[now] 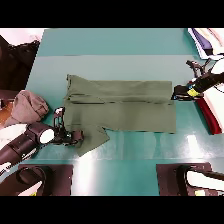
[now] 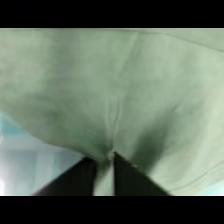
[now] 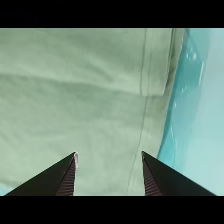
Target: Fold the shirts.
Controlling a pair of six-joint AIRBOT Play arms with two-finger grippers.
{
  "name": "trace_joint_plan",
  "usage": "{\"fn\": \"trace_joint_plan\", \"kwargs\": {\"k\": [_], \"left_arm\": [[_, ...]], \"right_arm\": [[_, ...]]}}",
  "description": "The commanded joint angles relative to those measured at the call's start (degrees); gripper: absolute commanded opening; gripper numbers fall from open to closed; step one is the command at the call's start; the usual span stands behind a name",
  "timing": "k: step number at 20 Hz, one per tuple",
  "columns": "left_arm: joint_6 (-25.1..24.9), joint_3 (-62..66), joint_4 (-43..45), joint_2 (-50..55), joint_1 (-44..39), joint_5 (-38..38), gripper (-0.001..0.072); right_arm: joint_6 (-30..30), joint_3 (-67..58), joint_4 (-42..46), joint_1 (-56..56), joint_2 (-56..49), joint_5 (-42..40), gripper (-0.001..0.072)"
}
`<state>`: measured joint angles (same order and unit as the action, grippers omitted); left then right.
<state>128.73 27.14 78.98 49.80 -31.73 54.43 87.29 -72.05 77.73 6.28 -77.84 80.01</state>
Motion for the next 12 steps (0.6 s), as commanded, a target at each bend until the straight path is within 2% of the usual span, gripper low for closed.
{"fn": "trace_joint_plan", "kwargs": {"k": [1, 4, 7, 12], "left_arm": [[-0.17, 0.17, 0.5, -0.04, 0.0, -1.38, 0.0024], [-2.8, 1.7, 0.46, -0.07, 0.0, -0.5, 0.0024], [-6.23, 4.46, 0.55, -0.07, 0.0, 0.17, 0.0024], [-7.67, 6.43, 0.52, -0.07, 0.0, 0.39, 0.0024]], "right_arm": [[-0.96, 0.04, 0.07, 0.02, 0.02, 4.26, 0.0472], [-0.96, 3.21, 0.39, 0.02, 1.33, 5.92, 0.0456], [-0.96, 13.18, 0.48, 0.04, 5.64, 2.49, 0.0456], [-0.92, 26.03, 0.44, 0.02, 10.78, -3.5, 0.0456]]}}
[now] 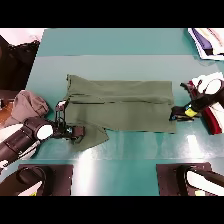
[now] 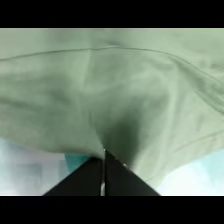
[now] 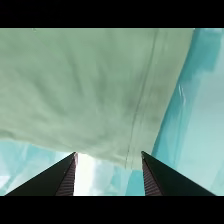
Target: Fold the shirts.
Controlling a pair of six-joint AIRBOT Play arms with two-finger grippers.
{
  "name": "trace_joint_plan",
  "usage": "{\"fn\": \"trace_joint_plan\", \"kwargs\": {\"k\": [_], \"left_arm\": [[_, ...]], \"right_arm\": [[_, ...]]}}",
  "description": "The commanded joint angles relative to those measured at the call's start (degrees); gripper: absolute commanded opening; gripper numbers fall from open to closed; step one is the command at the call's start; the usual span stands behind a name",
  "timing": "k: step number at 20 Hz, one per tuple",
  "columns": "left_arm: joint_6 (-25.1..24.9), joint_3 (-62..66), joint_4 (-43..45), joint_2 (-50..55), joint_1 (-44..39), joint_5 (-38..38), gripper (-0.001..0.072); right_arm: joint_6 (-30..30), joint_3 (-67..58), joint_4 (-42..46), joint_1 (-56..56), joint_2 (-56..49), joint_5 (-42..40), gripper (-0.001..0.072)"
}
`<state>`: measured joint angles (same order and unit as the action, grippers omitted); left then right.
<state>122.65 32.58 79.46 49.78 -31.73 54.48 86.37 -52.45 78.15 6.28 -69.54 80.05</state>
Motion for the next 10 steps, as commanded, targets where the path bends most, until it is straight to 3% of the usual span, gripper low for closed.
{"fn": "trace_joint_plan", "kwargs": {"k": [1, 10], "left_arm": [[-1.62, 0.98, 0.04, -0.04, 0.0, 0.85, 0.0024], [-2.67, 0.98, 0.02, -0.02, 0.0, 2.14, 0.0024]], "right_arm": [[0.02, 7.82, 0.02, 0.04, 2.75, -4.57, 0.0456], [2.12, 10.29, 4.26, 0.02, 3.19, -5.97, 0.0456]]}}
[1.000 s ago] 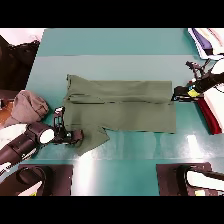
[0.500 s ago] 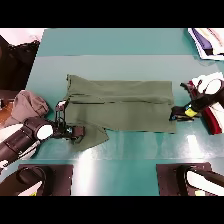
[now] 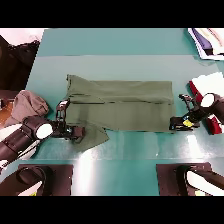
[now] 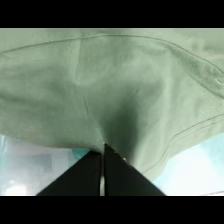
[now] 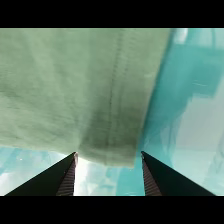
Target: Fold the shirts.
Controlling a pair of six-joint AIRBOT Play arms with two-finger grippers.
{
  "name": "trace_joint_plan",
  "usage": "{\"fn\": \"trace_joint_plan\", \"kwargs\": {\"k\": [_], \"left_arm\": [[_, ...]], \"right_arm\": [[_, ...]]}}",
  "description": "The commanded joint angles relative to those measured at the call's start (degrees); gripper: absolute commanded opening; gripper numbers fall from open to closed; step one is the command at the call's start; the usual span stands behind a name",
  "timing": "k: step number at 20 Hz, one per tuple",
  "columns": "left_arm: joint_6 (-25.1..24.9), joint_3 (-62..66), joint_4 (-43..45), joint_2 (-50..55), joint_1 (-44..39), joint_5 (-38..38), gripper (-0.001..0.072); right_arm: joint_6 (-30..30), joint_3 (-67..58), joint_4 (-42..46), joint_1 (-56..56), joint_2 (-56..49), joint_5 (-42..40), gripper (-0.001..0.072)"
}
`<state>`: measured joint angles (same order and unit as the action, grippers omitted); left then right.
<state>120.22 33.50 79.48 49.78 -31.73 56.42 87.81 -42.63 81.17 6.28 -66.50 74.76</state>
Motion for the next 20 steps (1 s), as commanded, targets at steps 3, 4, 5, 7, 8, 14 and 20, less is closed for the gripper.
{"fn": "trace_joint_plan", "kwargs": {"k": [3, 4, 5, 7, 8, 14, 20], "left_arm": [[-0.24, 0.07, 0.0, -0.04, 0.0, 0.17, 0.0024], [-0.24, 0.07, 0.0, -0.02, 0.0, 0.15, 0.0025], [-0.24, 0.07, 0.0, -0.04, 0.0, 0.15, 0.0024], [-0.33, 0.07, 0.04, -0.04, 0.0, 0.17, 0.0024], [-0.68, 0.15, 0.28, -0.09, 0.0, 0.26, 0.0024], [-4.44, 11.65, 4.31, -0.2, -0.07, 10.14, 0.0023], [-7.96, 26.01, 6.84, -0.2, -4.87, 13.53, 0.0023]], "right_arm": [[0.68, 0.48, 0.76, 0.02, -0.04, -1.77, 0.0456], [0.66, 0.48, -0.59, 0.0, -0.66, -2.16, 0.0452], [0.63, 0.48, -2.14, 0.0, -1.55, -2.38, 0.0411], [0.52, 0.48, -3.5, 0.0, -3.45, -2.73, 0.0167], [-0.24, 0.48, -3.48, 0.0, -3.89, -2.36, 0.0023], [-1.53, 0.46, 1.14, 2.6, 8.09, 4.66, 0.002], [-1.53, 0.42, -0.96, 11.96, 21.18, 8.55, 0.002]]}}
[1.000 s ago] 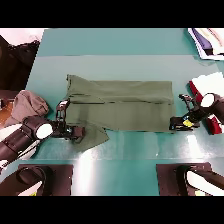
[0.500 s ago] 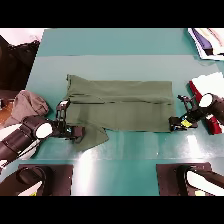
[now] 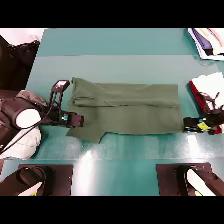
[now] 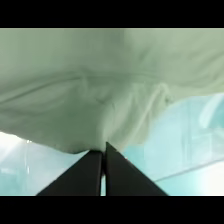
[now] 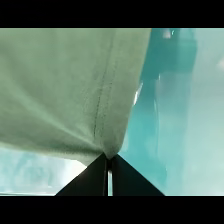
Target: Fold the shirts.
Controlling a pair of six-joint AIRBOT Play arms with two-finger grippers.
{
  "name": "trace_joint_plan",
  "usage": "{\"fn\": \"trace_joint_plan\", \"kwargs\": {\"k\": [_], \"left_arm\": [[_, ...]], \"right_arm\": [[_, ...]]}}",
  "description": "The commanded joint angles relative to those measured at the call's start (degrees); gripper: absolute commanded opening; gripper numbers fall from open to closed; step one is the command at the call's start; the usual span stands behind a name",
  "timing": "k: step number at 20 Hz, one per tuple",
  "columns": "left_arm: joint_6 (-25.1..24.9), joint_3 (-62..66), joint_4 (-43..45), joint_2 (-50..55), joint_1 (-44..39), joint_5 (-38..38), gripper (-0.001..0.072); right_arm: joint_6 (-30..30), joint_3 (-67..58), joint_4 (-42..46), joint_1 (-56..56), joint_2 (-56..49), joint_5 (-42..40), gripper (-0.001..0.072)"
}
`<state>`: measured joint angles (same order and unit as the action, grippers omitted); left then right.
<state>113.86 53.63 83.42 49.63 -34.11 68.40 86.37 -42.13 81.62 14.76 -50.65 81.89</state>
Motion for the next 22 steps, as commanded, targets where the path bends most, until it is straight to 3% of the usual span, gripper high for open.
{"fn": "trace_joint_plan", "kwargs": {"k": [1, 6, 10, 16, 22], "left_arm": [[-1.44, 6.75, 4.79, -0.04, -2.82, 0.33, 0.0023], [-0.7, 6.82, 17.05, 1.01, -2.51, -8.15, 0.0024], [7.34, 6.8, 27.87, 4.31, -1.81, -12.57, 0.0024], [7.85, 6.84, 24.85, 11.8, 8.57, -25.97, 0.0024], [7.67, 6.84, 22.29, 18.6, 14.16, -34.1, 0.0025]], "right_arm": [[-0.09, -0.09, -4.04, 4.04, 6.08, 0.02, 0.0019], [-0.09, -3.19, -11.41, 3.52, 3.1, -9.16, 0.0019], [-0.11, -12.17, -11.5, 3.02, -5.01, -12.28, 0.0018], [-0.11, -21.81, -11.43, -1.77, -18.97, -17.97, 0.0019], [-0.09, -29.07, -11.5, -2.75, -30.67, -20.52, 0.002]]}}
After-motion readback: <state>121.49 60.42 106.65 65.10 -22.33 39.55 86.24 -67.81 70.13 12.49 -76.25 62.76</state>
